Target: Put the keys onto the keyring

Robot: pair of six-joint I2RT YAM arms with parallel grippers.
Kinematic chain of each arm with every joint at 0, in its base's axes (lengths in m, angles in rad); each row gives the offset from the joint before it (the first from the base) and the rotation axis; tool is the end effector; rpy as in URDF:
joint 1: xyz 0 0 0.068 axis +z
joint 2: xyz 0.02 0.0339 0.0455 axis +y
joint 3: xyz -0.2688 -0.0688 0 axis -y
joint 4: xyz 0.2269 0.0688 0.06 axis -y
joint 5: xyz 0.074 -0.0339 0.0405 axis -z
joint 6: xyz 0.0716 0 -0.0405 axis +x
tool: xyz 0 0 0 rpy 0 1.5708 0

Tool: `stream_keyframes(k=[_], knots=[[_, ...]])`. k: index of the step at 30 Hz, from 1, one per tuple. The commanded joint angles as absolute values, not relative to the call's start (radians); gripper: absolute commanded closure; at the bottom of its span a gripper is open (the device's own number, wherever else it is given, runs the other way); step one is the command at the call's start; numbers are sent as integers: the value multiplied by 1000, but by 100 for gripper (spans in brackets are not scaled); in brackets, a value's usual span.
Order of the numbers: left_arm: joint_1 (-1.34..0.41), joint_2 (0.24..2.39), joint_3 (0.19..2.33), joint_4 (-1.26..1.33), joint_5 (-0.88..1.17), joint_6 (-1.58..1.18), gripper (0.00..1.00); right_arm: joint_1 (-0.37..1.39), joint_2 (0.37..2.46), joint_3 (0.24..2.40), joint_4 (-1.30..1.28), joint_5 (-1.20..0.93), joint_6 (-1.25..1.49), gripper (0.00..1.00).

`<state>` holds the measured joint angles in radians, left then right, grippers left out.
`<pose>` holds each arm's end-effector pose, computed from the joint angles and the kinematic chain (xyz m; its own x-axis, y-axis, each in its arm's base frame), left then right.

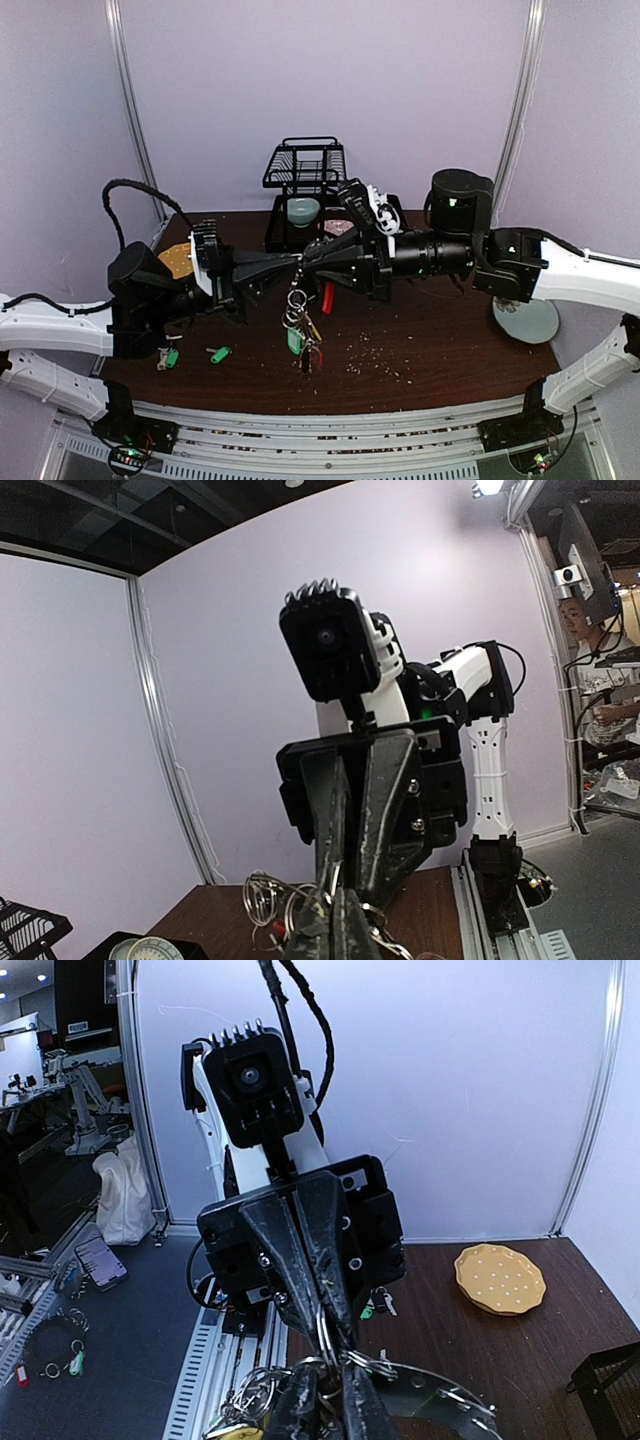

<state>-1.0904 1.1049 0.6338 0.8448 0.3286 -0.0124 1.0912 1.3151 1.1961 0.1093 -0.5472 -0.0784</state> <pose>0.1000 -0.2418 0.3559 0.1566 -0.3258 -0.9324 0.9802 0.1669 0.1063 0.1144 0.3007 0.4049 0.0737 -0.0033 -0.9973 -0.9950 -0.0680 -0.0733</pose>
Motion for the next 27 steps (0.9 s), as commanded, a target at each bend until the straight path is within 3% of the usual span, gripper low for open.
stream_keyframes(k=[1, 6, 12, 14, 17, 22, 27], knots=[[-1094, 1095, 641, 893, 336, -2, 100, 1097, 1323, 1239, 144, -565, -74, 90], [-1094, 1096, 641, 890, 339, -1, 100, 1097, 1318, 1240, 136, -565, -79, 100], [-1094, 1072, 646, 816, 311, -1, 100, 1097, 1298, 1276, -5, -522, -144, 100], [-1094, 1051, 674, 671, 289, 41, 77, 1098, 1301, 1326, -143, -478, -201, 100], [-1094, 1019, 741, 429, 258, 132, 59, 1101, 1324, 1420, -374, -361, -302, 100], [-1088, 1006, 838, 172, 239, 188, 61, 1132, 1409, 1574, -681, -173, -385, 100], [-1088, 1093, 929, 44, 267, 189, 71, 1168, 1472, 1677, -752, -85, -412, 100]])
